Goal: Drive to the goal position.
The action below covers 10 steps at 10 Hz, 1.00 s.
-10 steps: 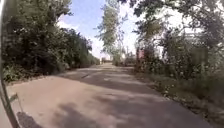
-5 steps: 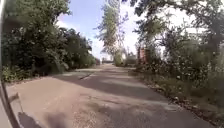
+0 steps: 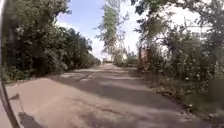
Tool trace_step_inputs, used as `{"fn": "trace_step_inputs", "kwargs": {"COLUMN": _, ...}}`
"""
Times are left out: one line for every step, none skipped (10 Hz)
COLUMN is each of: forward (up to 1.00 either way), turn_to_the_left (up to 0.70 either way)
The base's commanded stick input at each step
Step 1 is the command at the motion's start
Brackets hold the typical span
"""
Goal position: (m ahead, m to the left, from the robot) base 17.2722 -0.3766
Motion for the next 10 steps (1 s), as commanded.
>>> {"fn": "trace_step_inputs", "kwargs": {"forward": 0.7, "turn_to_the_left": 0.0}}
{"fn": "trace_step_inputs", "kwargs": {"forward": 0.7, "turn_to_the_left": 0.0}}
{"fn": "trace_step_inputs", "kwargs": {"forward": 0.7, "turn_to_the_left": 0.0}}
{"fn": "trace_step_inputs", "kwargs": {"forward": 0.7, "turn_to_the_left": 0.02}}
{"fn": "trace_step_inputs", "kwargs": {"forward": 0.7, "turn_to_the_left": 0.03}}
{"fn": "trace_step_inputs", "kwargs": {"forward": 0.7, "turn_to_the_left": 0.04}}
{"fn": "trace_step_inputs", "kwargs": {"forward": 0.7, "turn_to_the_left": 0.05}}
{"fn": "trace_step_inputs", "kwargs": {"forward": 0.7, "turn_to_the_left": 0.08}}
{"fn": "trace_step_inputs", "kwargs": {"forward": 0.7, "turn_to_the_left": 0.09}}
{"fn": "trace_step_inputs", "kwargs": {"forward": 0.7, "turn_to_the_left": 0.12}}
